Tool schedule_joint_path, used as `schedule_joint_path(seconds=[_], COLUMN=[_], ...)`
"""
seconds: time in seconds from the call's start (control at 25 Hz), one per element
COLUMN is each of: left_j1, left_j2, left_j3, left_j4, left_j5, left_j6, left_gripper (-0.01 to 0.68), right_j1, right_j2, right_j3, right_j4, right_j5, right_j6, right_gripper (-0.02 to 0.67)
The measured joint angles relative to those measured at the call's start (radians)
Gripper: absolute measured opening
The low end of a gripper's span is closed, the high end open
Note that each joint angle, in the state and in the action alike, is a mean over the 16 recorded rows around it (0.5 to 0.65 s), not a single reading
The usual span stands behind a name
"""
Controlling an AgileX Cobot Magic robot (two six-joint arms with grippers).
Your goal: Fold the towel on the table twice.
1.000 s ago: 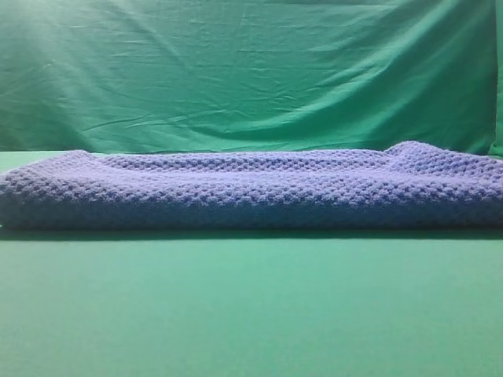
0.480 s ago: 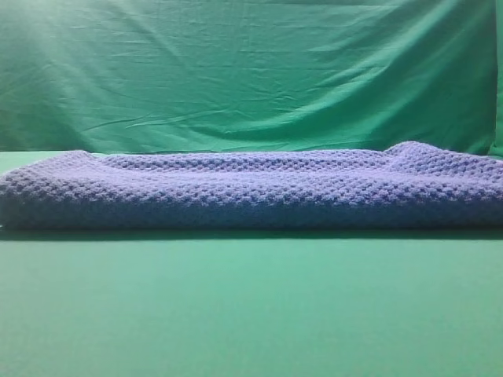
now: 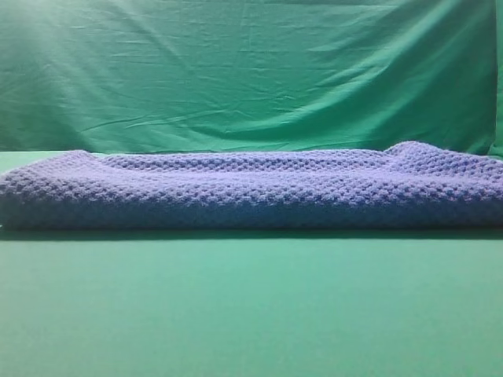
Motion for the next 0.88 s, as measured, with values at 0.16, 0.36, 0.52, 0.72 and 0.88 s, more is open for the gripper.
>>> schedule_joint_path(seconds=[0.16, 0.36, 0.52, 0.72, 0.88], left_j1=[0.000, 0.000, 0.000, 0.000, 0.000], left_j2=[0.000, 0.000, 0.000, 0.000, 0.000], left_j3=[0.029, 0.055, 0.058, 0.058, 0.058], left_j4=[0.003, 0.008, 0.014, 0.021, 0.027], left_j5=[0.001, 0.002, 0.005, 0.008, 0.010], left_j6=[0.002, 0.013, 0.032, 0.058, 0.074], left_gripper=[0.000, 0.000, 0.000, 0.000, 0.000], right_j1=[0.000, 0.000, 0.000, 0.000, 0.000], right_j2=[0.000, 0.000, 0.000, 0.000, 0.000], right_j3=[0.021, 0.046, 0.052, 0.052, 0.052], right_j4=[-0.001, -0.003, -0.005, -0.006, -0.007], right_j5=[0.002, 0.006, 0.021, 0.048, 0.058], right_j6=[0.000, 0.000, 0.000, 0.000, 0.000], right_gripper=[0.000, 0.000, 0.000, 0.000, 0.000])
